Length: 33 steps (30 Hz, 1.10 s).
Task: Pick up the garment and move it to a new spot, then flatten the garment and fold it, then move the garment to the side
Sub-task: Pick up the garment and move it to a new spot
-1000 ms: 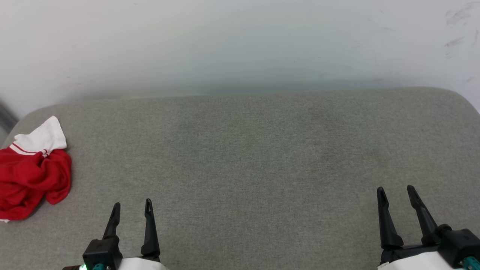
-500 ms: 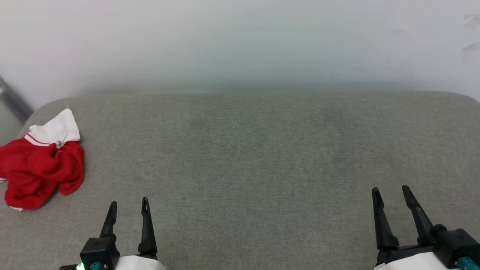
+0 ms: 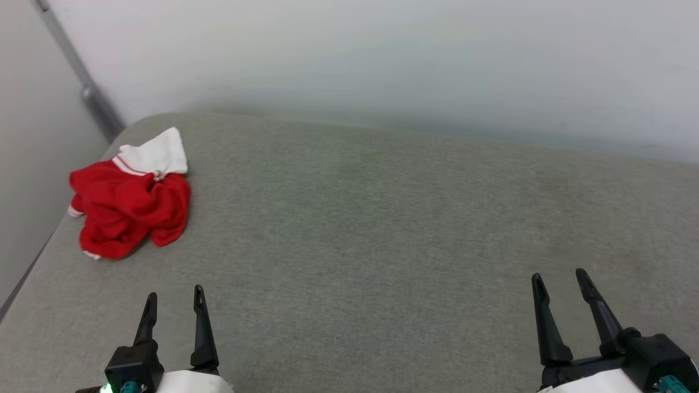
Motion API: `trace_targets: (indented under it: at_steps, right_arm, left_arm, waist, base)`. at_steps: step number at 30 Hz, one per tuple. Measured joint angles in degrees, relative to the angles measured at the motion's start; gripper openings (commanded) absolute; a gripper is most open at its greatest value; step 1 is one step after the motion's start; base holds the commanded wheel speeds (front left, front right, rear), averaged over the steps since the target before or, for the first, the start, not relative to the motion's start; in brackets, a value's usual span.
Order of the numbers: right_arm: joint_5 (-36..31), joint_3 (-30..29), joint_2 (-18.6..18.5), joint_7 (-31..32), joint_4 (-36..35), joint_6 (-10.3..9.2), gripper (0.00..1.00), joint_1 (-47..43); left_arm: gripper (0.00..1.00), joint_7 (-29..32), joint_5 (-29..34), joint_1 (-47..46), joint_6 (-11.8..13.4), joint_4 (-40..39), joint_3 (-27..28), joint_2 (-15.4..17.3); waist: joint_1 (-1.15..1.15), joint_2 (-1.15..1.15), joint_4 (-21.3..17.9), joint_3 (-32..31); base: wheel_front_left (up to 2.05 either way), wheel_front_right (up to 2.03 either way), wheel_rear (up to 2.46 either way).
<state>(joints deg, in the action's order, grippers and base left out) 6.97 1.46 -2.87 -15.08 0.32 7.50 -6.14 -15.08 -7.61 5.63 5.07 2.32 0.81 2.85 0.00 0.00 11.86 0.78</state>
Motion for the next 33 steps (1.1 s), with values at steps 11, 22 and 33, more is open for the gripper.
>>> trace_targets:
  at_steps: [11,22,33]
  right_arm:
    - [-0.19,1.49,0.00,0.00,0.07,0.00,1.00,-0.97]
    - [-0.14,2.23,-0.01,0.00,0.23,0.00,1.00,-1.19]
    - [-0.20,3.02,0.00,0.00,0.35,0.00,1.00,-1.18]
  left_arm:
    - [1.00,0.00,-0.12,0.34,0.46,0.96,1.08,0.00]
    - [1.00,0.00,-0.59,1.21,0.48,1.29,2.96,0.00]
    - [1.00,0.01,0.45,1.02,-2.03,2.41,5.22,0.12]
  waist:
    - [0.00,0.00,8.49,-0.43]
    - [0.00,0.00,16.12,-1.13]
    - [0.00,0.00,16.17,-1.28]
  base:
    - [0.00,0.00,0.00]
    - [0.00,0.00,0.00]
    - [0.00,0.00,0.00]
